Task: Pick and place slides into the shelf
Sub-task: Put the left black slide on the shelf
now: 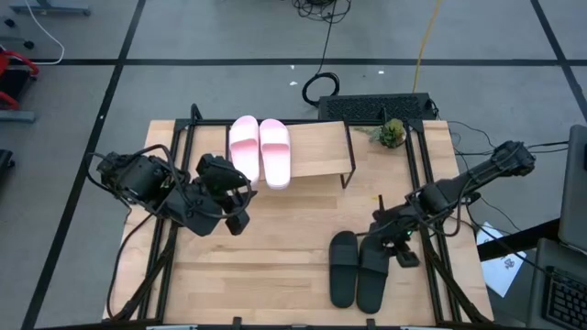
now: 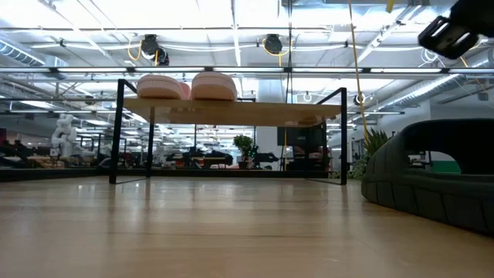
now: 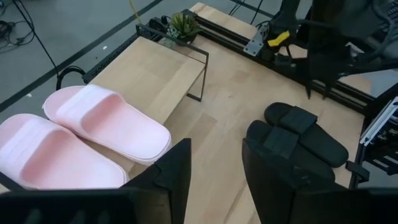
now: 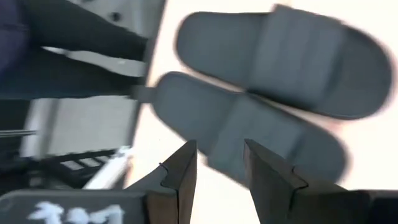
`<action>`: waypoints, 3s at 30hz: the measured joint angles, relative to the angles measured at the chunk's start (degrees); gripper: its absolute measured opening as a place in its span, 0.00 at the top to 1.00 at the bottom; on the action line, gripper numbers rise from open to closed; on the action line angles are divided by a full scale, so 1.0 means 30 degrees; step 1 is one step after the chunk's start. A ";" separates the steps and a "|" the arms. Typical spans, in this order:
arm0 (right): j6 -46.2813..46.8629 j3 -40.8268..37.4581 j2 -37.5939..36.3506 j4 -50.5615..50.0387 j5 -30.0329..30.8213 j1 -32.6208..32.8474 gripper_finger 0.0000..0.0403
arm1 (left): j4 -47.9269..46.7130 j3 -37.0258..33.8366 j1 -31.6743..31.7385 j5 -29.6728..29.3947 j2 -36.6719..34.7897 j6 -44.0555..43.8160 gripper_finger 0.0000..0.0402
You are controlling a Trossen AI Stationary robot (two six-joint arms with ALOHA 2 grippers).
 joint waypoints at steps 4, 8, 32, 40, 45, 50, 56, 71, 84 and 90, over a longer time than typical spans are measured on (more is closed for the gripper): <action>-0.0300 -0.0490 -0.0011 0.0002 0.0728 -0.0776 0.70 | -0.0006 -0.0464 0.0000 0.0127 0.0000 -0.0026 0.64; 0.0347 -0.2111 -0.0014 0.0165 0.0447 -0.1750 0.70 | -0.0003 -0.0784 -0.0015 0.1001 0.0000 -0.0057 0.64; 0.5243 -0.3206 0.0890 1.2668 -0.0243 0.0963 0.70 | -0.0072 -0.1919 -0.0350 0.1965 0.0000 0.0777 0.64; 0.9557 -0.3213 0.0882 1.6380 0.0942 0.1159 0.70 | -0.0079 -0.1919 -0.0422 0.2286 0.0000 0.1304 0.64; 1.0570 -0.3213 0.0889 1.9113 0.2782 0.0971 0.70 | -0.0079 -0.1919 -0.0693 0.2571 0.0000 0.1430 0.64; 0.8508 -0.2236 0.0957 1.8991 0.6017 0.2213 0.70 | -0.0086 -0.1919 -0.1130 0.2799 0.0000 0.1318 0.64; 0.6382 0.2006 0.2572 1.3046 0.9227 0.4343 0.78 | -0.0079 -0.1919 -0.1820 0.3095 0.0000 0.0763 0.64; 0.6262 0.9537 1.0725 0.1790 0.5444 0.5769 0.94 | -0.0092 -0.1919 -0.3795 0.2843 0.0000 -0.0353 0.64; 0.4416 0.9508 1.2475 0.0622 0.5449 0.5450 0.95 | -0.0086 -0.1919 -0.4679 0.2417 0.0000 -0.0639 0.64; 0.3631 0.9508 1.2380 0.1238 0.3781 0.5276 0.95 | -0.0086 -0.1919 -0.4874 0.2261 0.0000 -0.0652 0.64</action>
